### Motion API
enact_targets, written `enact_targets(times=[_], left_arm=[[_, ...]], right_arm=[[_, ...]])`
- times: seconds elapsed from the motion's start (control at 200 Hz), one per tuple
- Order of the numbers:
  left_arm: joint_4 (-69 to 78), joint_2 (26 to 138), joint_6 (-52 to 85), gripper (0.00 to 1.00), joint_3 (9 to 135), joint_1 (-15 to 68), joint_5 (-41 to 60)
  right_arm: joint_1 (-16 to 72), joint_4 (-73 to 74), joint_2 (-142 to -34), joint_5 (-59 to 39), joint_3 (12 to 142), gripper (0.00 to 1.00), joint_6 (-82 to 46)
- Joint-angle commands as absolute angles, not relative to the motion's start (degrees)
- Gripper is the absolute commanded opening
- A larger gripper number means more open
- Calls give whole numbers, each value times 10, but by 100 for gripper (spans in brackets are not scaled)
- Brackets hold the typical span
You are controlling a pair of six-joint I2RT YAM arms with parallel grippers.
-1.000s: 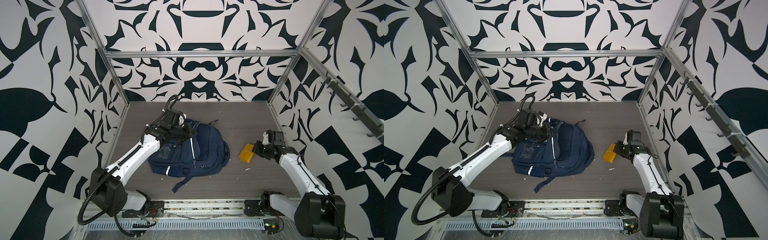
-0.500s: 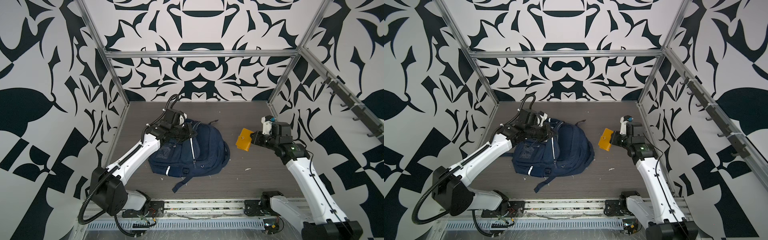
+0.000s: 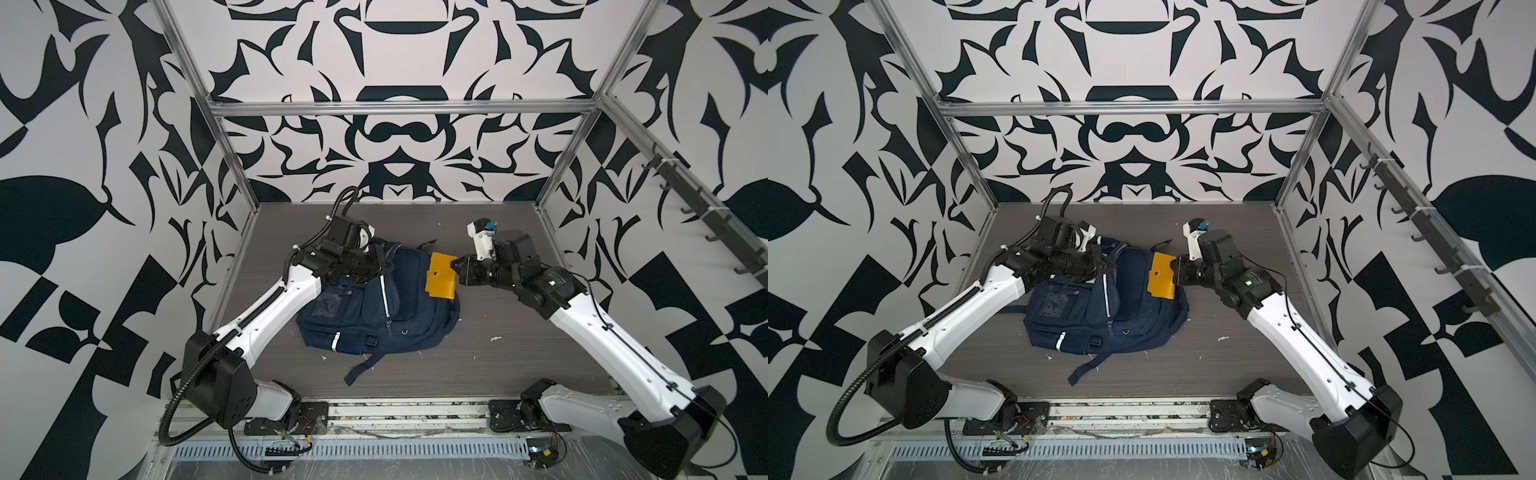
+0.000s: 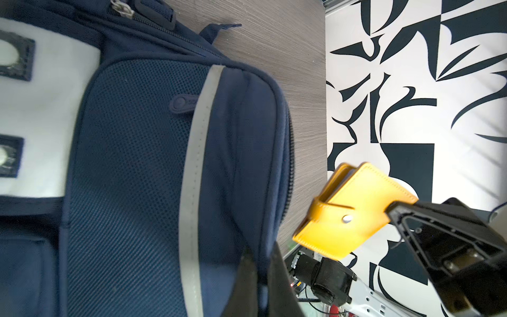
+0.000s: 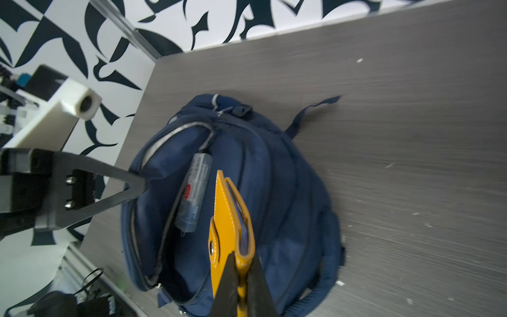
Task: Pack the student bag
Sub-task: 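Lift the yellow wallet and insert it into the backpack pocket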
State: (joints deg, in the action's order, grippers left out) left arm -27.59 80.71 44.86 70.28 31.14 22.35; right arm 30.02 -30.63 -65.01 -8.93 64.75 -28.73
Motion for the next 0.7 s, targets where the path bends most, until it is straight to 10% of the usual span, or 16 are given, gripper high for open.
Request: enact_targets(times=[0.0, 0.695], left_arm=[[-260, 800, 432, 0, 731, 305, 233], [-220, 791, 447, 0, 703, 305, 263]], right_arm=[[319, -244, -663, -81, 664, 0, -329], [367, -53, -823, -140, 650, 0, -442]])
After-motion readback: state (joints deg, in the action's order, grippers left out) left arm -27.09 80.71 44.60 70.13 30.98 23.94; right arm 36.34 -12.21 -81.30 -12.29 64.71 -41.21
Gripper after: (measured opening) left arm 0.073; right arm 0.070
